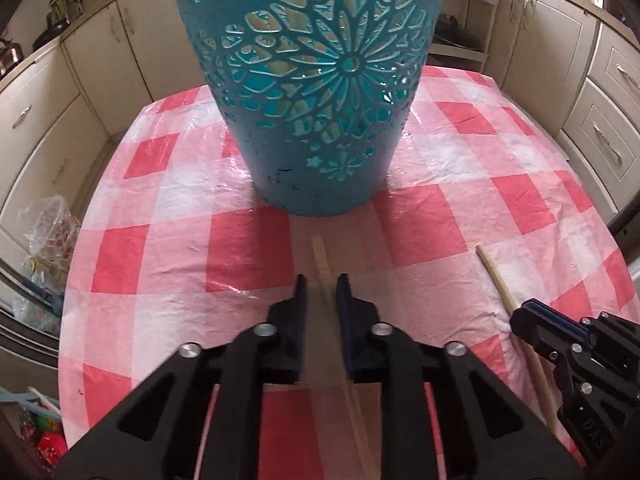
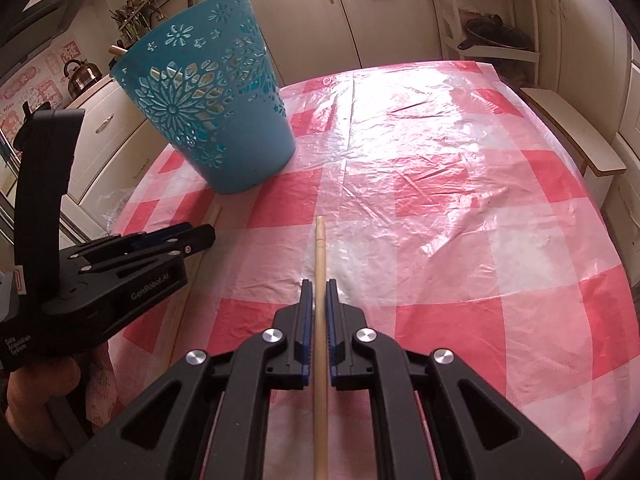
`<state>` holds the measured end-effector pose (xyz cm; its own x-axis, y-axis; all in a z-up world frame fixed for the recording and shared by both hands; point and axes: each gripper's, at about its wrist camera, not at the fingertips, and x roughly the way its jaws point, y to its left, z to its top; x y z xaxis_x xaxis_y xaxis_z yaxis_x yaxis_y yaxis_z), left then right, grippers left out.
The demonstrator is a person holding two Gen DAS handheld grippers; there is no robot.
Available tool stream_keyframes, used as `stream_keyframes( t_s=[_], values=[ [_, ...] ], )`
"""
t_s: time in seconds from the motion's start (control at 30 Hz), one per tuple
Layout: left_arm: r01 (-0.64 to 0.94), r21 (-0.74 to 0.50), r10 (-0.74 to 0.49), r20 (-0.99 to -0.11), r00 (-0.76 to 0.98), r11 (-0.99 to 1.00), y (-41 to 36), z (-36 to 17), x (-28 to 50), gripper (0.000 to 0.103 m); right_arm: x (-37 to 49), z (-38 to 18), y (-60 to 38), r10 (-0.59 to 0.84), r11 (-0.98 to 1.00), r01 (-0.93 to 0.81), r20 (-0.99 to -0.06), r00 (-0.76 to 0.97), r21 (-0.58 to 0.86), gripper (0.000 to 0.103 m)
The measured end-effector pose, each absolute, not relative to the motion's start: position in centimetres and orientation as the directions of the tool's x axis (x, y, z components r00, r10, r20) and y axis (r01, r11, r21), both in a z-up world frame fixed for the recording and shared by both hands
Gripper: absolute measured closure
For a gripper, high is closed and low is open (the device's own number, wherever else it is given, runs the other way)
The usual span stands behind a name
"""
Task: Organize utensils
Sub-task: 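Carry a chopstick into the teal basket with the left gripper while the right gripper reopens at the last chopstick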
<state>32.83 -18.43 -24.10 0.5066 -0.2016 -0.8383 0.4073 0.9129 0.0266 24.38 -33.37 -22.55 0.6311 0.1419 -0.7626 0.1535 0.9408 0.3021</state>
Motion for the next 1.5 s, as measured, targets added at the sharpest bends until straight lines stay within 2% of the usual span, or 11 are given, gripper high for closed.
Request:
stream_keyframes(
  t_s=[0.17, 0.27, 0.33, 0.57, 0.67, 0.77, 1.0, 1.23, 1.4, 1.47, 1.5],
  values=[
    [0.377, -0.088, -0.279, -0.825, 0.491, 0.922, -15.8, -23.6, 32.2, 0.098, 24.5, -22.4, -33.3, 0.135, 0.945, 0.149, -0.763, 0.632, 0.29, 0.095],
    [0.337, -0.162, -0.333, -0.767, 0.548, 0.927, -12.3, -21.0, 31.3, 0.098, 24.6, -21.9, -33.3, 0.137, 0.946, 0.14, -0.751, 0.646, 0.293, 0.094],
    [0.319, -0.206, -0.366, -0.706, 0.606, 0.925, -10.1, -18.4, 30.9, 0.098, 24.8, -21.7, -33.3, 0.137, 0.944, 0.14, -0.742, 0.656, 0.298, 0.081],
    [0.362, -0.294, -0.455, -0.369, 0.81, 0.884, -8.2, -5.5, 32.3, 0.098, 25.4, -22.4, -32.9, 0.134, 0.947, 0.14, -0.753, 0.644, 0.288, 0.08],
    [0.394, -0.291, -0.472, -0.283, 0.835, 0.872, -10.2, -2.5, 34.1, 0.098, 25.4, -22.5, -33.1, 0.141, 0.943, 0.145, -0.753, 0.643, 0.3, 0.08],
    [0.376, -0.244, -0.43, -0.231, 0.873, 0.894, -12.9, -1.3, 36.4, 0.098, 25.3, -22.5, -33.1, 0.145, 0.943, 0.14, -0.75, 0.646, 0.303, 0.079],
    [0.295, -0.238, -0.349, -0.231, 0.908, 0.926, -16.2, -2.7, 41.2, 0.098, 25.4, -22.6, -33.3, 0.169, 0.937, 0.128, -0.74, 0.651, 0.326, 0.076],
    [0.309, -0.183, -0.351, -0.294, 0.889, 0.933, -17.5, -5.9, 41.2, 0.098, 25.5, -22.6, -33.5, 0.189, 0.93, 0.121, -0.734, 0.653, 0.346, 0.075],
    [0.337, -0.124, -0.359, -0.382, 0.852, 0.933, -18.3, -7.8, 40.5, 0.097, 25.5, -22.6, -33.6, 0.195, 0.928, 0.119, -0.732, 0.653, 0.353, 0.074],
    [0.338, -0.104, -0.351, -0.405, 0.844, 0.935, -18.2, -8.2, 40.1, 0.088, 25.4, -22.6, -33.6, 0.196, 0.928, 0.119, -0.731, 0.653, 0.354, 0.074],
    [0.331, -0.092, -0.339, -0.407, 0.848, 0.939, -17.9, -8.1, 39.7, 0.075, 25.5, -22.6, -33.6, 0.195, 0.928, 0.119, -0.732, 0.653, 0.353, 0.074]
  ],
)
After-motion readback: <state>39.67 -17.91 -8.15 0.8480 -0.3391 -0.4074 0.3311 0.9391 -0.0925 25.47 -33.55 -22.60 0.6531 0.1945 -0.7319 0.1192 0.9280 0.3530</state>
